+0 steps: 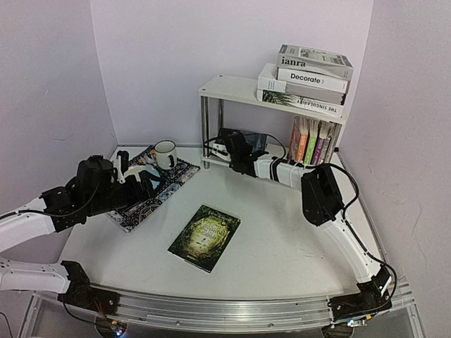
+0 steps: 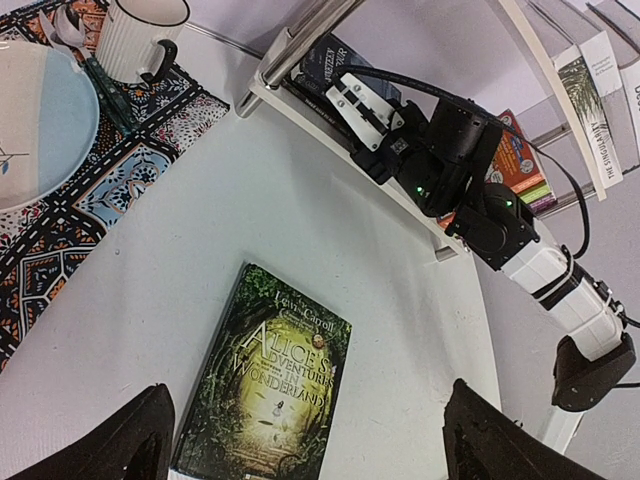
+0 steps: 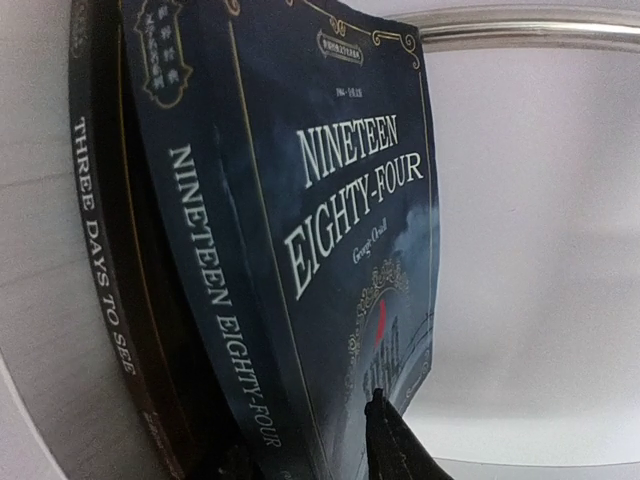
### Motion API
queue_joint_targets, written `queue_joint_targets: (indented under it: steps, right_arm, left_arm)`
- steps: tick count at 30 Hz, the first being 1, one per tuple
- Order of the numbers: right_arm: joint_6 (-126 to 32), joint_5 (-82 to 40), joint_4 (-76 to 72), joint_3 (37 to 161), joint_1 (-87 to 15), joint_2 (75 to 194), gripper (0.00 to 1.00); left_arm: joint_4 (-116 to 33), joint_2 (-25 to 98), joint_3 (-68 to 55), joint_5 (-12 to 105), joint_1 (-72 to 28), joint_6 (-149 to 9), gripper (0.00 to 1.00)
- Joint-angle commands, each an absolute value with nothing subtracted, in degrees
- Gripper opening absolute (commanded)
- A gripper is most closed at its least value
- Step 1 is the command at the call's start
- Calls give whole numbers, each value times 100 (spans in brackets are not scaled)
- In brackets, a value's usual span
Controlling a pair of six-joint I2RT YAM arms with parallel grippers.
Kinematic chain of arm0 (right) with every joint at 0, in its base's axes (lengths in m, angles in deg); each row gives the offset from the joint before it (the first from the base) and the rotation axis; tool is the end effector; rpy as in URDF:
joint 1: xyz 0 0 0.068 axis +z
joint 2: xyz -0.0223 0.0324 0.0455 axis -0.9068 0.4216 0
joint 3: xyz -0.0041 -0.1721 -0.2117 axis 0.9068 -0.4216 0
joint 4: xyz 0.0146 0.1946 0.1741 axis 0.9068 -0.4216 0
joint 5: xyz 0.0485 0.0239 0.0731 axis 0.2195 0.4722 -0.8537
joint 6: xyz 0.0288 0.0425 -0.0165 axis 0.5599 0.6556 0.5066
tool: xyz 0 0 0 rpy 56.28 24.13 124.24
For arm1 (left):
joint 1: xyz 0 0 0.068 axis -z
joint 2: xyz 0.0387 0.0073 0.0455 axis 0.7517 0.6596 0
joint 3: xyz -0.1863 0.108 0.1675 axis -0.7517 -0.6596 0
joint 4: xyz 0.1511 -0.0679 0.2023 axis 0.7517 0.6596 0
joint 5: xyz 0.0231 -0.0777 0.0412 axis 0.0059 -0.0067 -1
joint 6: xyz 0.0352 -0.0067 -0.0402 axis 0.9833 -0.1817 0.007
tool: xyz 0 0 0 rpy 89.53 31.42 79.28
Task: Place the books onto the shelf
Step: Place the book on the book pile on the shelf.
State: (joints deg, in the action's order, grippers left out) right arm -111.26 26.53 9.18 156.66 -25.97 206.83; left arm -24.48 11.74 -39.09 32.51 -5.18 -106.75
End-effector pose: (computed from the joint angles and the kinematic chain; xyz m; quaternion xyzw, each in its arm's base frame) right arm 0.4855 0.3650 0.1855 -0.3901 0.6418 -0.3548 0.5569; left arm 0.1509 -0.1385 0.2824 -0.0584 0.8446 -0.3500 0.4009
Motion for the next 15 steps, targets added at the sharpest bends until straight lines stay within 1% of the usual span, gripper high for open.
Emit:
queue_joint_targets:
  steps: [1,2,6,11,15]
  right_arm:
    - [-10842,2710,1022,15667,-2501,20055,36]
    - [-10845,2706,1007,15669,-2481,20041,37]
    - [-10755,2654,832,15728,-2439,20007,49]
    - [-10458,2394,405,15701,-2414,19869,55]
    - [-10176,2149,327,15354,-2385,19600,60]
  left_arm:
    - [-2460,1169,-3843,3245,-532,-10669,95]
    - [-2462,1158,-3853,3251,-532,-10677,95]
    - [-2463,1130,-3887,3277,-532,-10712,95]
    - [-2455,1090,-3906,3290,-532,-10713,95]
    - [-2454,1072,-3920,3289,-532,-10715,95]
